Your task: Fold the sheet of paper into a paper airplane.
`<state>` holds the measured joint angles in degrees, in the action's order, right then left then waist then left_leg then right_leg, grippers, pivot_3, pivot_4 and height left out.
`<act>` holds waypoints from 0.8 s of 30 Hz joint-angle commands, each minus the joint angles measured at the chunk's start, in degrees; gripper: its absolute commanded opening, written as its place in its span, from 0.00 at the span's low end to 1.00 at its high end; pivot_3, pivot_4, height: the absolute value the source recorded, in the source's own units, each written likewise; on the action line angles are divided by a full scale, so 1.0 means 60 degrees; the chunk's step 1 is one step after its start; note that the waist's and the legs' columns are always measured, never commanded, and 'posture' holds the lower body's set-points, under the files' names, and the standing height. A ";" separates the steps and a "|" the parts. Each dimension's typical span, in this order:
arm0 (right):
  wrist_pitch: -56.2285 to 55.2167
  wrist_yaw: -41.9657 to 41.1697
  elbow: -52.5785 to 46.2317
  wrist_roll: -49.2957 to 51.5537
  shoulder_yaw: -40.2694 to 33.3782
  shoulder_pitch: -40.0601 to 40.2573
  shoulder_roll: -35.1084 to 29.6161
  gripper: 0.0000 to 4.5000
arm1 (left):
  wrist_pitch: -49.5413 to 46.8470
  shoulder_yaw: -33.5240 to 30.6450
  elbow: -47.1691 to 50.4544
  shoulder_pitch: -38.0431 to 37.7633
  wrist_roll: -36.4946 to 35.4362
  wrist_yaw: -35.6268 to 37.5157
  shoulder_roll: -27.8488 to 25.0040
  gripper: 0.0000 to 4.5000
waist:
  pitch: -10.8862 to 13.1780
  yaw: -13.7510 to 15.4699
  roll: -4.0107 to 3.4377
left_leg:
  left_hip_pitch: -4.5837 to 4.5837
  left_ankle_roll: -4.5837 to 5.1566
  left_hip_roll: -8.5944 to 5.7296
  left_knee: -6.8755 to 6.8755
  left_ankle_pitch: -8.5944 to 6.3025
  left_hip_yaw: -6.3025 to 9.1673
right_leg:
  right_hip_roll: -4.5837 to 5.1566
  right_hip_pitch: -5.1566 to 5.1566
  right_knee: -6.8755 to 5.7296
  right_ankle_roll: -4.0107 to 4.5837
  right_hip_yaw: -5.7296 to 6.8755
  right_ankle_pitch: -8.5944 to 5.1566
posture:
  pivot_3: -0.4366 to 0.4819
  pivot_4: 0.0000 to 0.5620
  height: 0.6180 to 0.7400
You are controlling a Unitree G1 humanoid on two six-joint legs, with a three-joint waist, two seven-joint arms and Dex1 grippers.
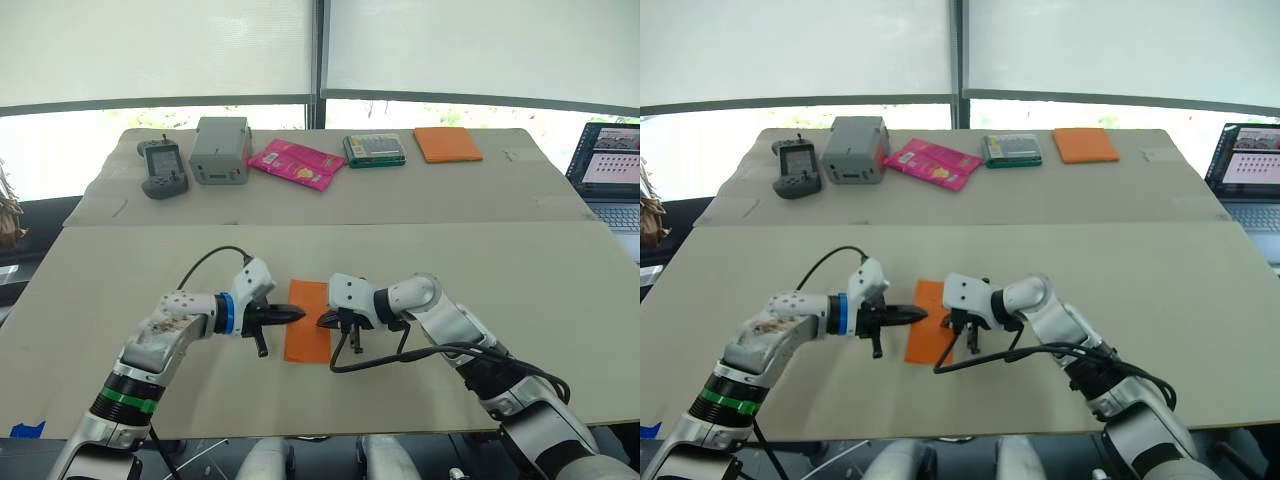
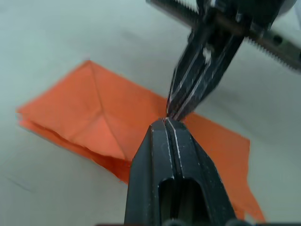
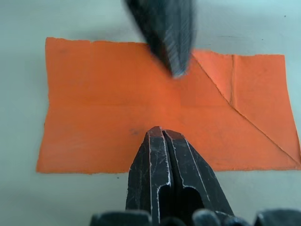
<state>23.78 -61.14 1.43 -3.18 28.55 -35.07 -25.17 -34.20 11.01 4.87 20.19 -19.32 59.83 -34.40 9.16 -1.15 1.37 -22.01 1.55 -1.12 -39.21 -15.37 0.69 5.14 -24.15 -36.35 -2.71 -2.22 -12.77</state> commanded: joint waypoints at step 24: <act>-0.3839 0.1588 0.4249 0.0399 -0.1799 -0.0212 0.0974 0.01 | 0.1157 0.1060 -0.0669 -0.0373 0.1026 0.0545 -0.0594 0.00 | -0.0009 0.0016 -0.0001 | 0.0028 0.0000 0.0001 0.0025 0.0001 -0.0005 | 0.0007 0.0024 0.0016 0.0001 -0.0003 0.0000 | 0.48 0.27 1.00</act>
<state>2.81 -50.78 25.97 -1.33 17.44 -37.24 -19.77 -26.37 15.79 2.87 19.26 -15.79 63.60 -36.90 9.11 -1.06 1.36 -21.85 1.55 -1.11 -39.05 -15.37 0.66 5.18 -24.01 -36.26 -2.71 -2.25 -12.76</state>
